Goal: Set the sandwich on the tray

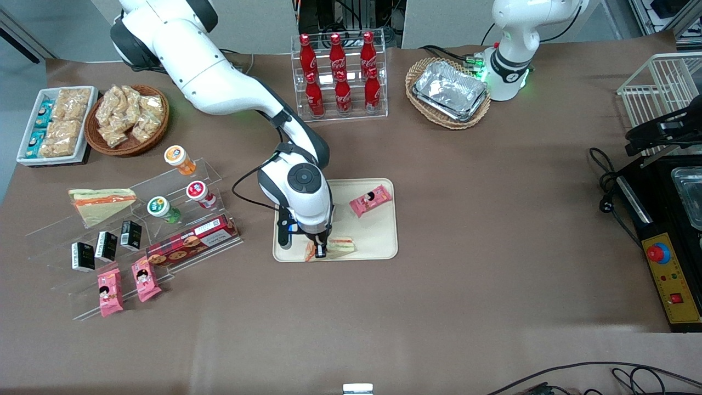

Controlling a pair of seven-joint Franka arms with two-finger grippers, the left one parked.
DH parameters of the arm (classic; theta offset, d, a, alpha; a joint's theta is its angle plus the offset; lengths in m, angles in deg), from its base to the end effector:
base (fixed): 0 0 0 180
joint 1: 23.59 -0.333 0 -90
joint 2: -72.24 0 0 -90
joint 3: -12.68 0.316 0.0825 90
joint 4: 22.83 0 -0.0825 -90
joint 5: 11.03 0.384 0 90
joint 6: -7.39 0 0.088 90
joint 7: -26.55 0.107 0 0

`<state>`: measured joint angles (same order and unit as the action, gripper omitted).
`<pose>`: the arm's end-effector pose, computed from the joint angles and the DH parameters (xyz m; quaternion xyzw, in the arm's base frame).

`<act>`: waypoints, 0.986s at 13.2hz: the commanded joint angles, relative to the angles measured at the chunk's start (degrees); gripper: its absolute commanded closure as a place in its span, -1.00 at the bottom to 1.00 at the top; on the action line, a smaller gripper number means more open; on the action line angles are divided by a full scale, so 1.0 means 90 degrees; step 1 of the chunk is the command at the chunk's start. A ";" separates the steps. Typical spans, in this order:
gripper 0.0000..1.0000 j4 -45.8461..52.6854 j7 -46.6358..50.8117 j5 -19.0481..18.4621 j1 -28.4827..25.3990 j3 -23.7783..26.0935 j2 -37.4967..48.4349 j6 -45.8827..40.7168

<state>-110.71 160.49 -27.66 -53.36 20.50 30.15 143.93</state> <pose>0.5826 0.4244 0.2363 -0.7209 0.6875 -0.0659 0.0577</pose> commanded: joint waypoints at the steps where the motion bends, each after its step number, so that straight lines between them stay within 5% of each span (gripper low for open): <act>1: -1.00 0.0262 0.0148 -0.0213 -0.0013 -0.0136 -0.0128 0.0034; 13: -1.00 0.0243 -0.0007 -0.0019 0.0056 -0.0059 0.0778 -0.0910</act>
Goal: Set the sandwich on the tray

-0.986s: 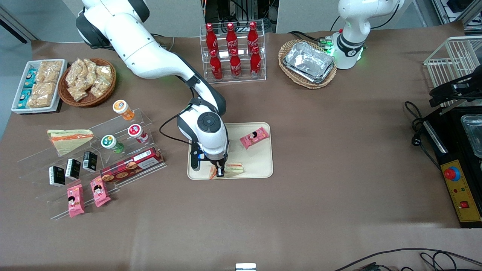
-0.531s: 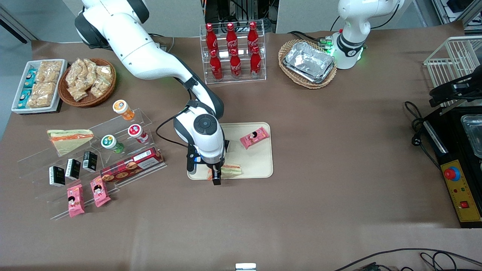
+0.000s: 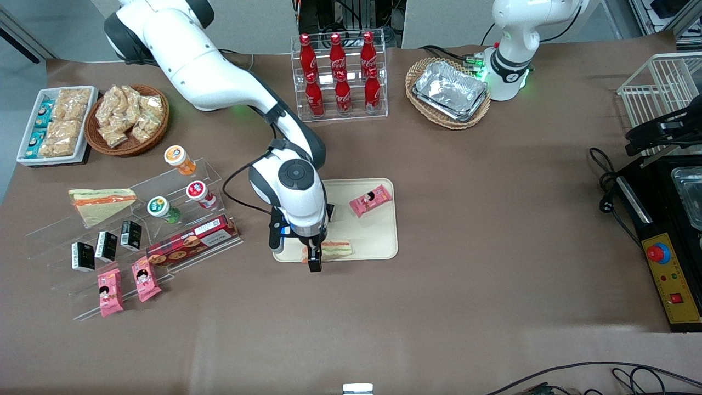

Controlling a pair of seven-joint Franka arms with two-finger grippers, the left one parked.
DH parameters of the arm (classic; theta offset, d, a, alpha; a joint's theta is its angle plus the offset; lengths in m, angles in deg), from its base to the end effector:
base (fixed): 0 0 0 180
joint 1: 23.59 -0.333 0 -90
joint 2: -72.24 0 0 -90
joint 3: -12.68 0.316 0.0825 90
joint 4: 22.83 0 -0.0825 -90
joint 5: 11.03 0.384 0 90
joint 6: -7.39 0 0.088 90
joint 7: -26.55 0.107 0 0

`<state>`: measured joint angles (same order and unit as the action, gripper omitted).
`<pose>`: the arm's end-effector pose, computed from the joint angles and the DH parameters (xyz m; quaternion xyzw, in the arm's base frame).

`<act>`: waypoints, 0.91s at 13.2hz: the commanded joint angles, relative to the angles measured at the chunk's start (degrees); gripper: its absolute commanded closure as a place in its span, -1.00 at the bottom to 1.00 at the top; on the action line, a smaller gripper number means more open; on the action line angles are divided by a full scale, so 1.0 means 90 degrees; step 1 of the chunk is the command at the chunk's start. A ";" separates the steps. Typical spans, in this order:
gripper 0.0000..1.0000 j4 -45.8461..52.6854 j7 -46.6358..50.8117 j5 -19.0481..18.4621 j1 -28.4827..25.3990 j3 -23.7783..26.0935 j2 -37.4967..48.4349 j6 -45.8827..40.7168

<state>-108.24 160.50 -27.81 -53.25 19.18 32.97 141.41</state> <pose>0.6019 0.4154 0.2861 -0.7089 0.6958 -0.0856 0.0773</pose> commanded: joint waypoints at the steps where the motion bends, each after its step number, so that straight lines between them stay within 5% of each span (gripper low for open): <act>1: -1.00 -0.0022 -0.0262 0.0289 0.0054 0.0078 0.0631 -0.0943; 4: -1.00 0.0094 -0.1247 0.1131 0.0151 -0.0019 0.1178 -0.1812; 12: -1.00 0.0046 -0.5864 0.1161 0.1595 0.0010 0.2282 -0.2742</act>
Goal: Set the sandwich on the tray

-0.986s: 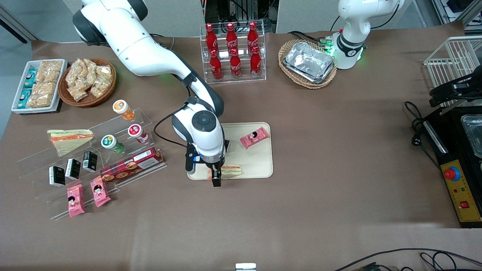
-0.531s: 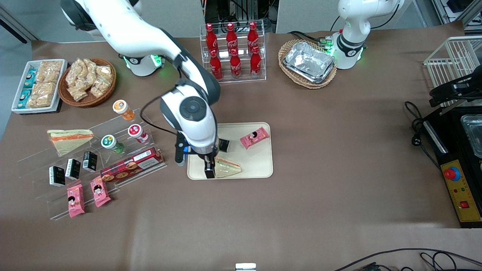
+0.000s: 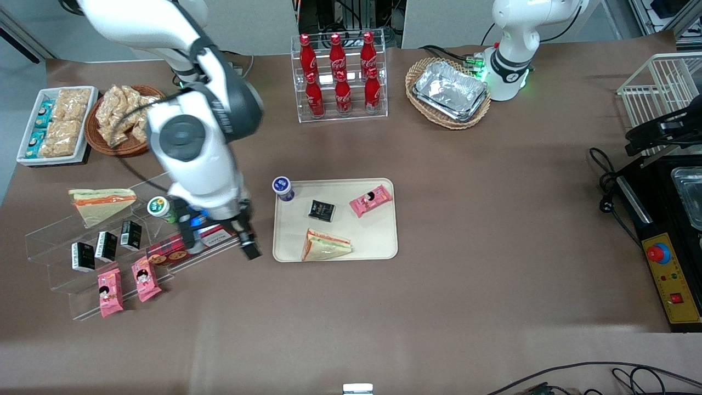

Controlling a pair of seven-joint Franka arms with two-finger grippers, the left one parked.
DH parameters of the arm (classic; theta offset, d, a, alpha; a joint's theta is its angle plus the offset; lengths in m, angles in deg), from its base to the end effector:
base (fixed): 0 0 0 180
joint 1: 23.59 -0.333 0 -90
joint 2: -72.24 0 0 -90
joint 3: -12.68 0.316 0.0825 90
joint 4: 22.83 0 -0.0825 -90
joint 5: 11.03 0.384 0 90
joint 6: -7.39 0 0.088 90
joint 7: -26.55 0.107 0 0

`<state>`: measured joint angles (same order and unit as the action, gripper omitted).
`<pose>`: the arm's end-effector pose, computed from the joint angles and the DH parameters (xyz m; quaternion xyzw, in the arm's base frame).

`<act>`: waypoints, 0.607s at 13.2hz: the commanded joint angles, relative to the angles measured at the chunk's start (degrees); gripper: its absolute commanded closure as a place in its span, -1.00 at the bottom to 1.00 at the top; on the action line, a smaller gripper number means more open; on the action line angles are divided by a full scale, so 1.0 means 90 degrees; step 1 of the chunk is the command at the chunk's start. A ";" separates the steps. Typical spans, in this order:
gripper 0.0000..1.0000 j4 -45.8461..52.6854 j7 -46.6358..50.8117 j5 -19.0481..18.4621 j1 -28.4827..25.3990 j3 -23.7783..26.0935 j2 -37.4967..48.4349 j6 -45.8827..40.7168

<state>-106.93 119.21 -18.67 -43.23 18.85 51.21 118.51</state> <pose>0.6217 0.2788 0.4820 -0.8414 0.5360 -0.0653 0.0232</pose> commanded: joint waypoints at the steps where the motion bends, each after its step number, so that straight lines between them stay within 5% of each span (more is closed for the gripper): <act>1: -1.00 -0.0099 -0.2006 0.0164 0.0803 0.0057 0.0333 -0.0305; 8: -1.00 -0.0119 -0.7388 0.0465 0.2454 0.0057 0.0783 -0.1027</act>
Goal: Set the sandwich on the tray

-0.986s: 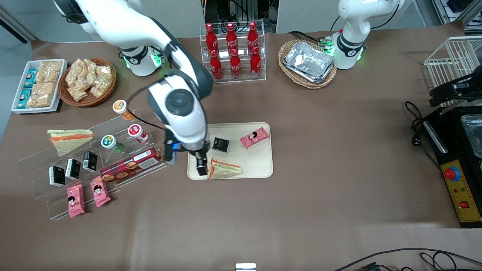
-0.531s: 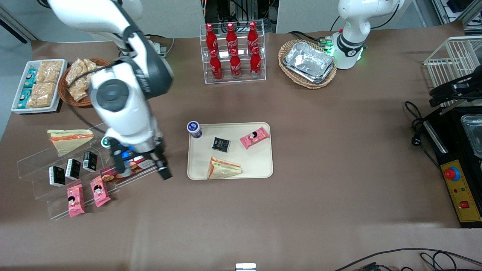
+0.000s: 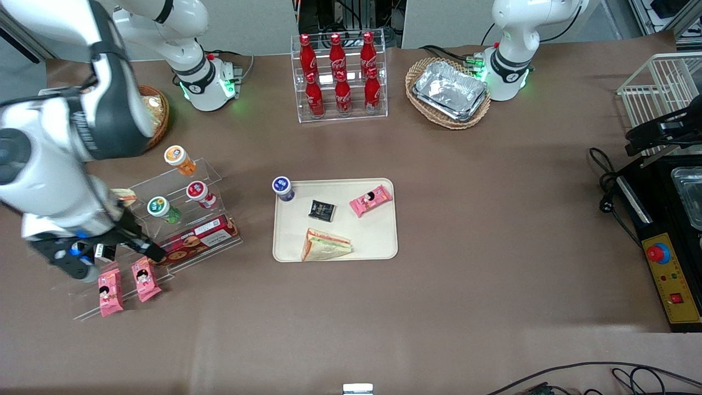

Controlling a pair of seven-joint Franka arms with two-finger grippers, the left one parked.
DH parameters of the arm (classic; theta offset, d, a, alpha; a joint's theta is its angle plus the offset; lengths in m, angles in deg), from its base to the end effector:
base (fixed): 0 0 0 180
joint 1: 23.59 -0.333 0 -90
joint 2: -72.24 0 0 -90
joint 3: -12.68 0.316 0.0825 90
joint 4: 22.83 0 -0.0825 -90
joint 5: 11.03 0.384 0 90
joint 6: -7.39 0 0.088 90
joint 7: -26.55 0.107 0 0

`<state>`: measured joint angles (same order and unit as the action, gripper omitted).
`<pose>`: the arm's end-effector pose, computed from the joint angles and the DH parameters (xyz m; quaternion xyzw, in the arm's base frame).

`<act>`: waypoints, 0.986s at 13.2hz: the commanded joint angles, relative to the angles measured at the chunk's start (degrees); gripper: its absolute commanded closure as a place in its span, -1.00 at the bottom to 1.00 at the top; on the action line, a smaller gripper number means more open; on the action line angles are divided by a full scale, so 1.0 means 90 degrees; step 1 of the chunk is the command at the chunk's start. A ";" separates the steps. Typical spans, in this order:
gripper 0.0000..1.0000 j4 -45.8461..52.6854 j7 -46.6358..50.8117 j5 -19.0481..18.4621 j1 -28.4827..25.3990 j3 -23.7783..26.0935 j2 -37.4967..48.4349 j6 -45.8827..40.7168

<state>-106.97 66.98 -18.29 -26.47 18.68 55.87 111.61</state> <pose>0.6504 0.0826 0.5242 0.9636 -0.2609 0.0498 0.0291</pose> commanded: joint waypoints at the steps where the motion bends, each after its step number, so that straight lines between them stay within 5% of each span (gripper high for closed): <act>1: -1.00 -0.0115 -0.2201 0.0551 0.0748 0.0066 0.0353 -0.0349; 6: -1.00 -0.0115 -0.5073 0.0746 0.1491 0.0066 0.0646 -0.0622; 13: -1.00 -0.0193 -0.5264 0.0757 0.1570 -0.0061 0.1223 -0.1209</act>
<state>-107.04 20.69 -13.06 -12.71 18.58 64.50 102.02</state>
